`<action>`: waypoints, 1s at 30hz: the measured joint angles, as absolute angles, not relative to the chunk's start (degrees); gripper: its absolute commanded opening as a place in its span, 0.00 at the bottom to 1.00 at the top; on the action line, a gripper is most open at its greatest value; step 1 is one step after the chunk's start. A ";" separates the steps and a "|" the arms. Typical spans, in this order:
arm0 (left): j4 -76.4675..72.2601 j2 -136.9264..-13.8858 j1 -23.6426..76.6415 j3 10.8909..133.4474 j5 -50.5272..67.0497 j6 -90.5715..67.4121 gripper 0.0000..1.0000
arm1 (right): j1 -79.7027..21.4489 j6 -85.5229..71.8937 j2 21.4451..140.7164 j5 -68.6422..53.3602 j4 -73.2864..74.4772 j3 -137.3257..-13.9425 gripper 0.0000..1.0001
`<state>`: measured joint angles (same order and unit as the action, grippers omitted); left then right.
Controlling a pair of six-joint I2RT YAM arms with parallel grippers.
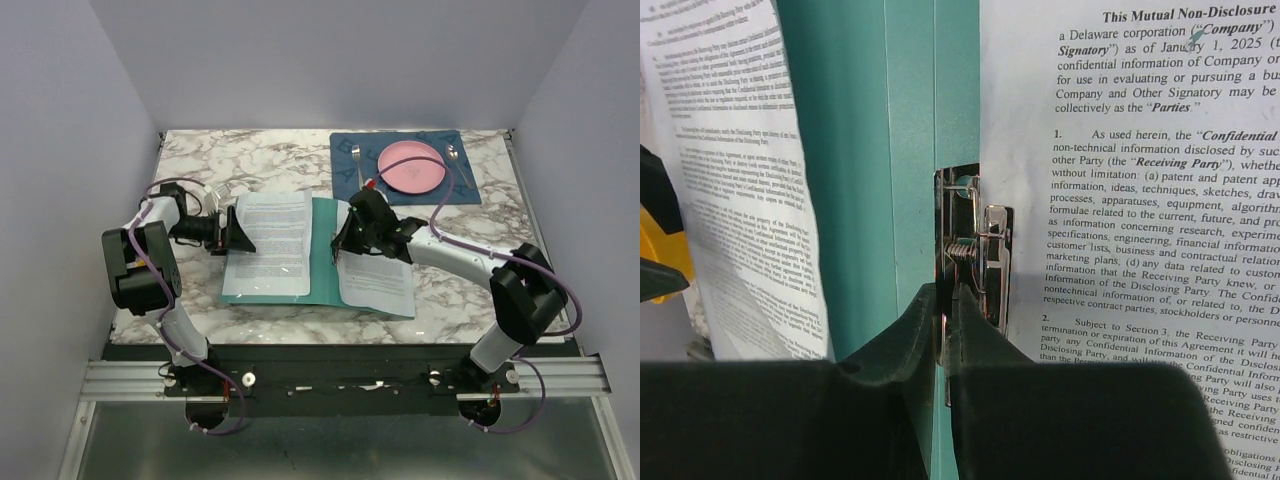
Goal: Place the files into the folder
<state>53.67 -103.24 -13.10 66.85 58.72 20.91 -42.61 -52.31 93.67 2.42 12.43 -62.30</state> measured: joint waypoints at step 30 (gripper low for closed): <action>54.92 -93.36 -12.25 70.08 40.23 13.67 0.03 | -42.06 -45.19 98.54 -3.70 11.92 -65.80 0.80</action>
<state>54.92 -93.36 -12.25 70.08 40.23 13.67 -42.06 -45.19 98.54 -3.70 11.92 -65.80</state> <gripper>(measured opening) 0.042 0.779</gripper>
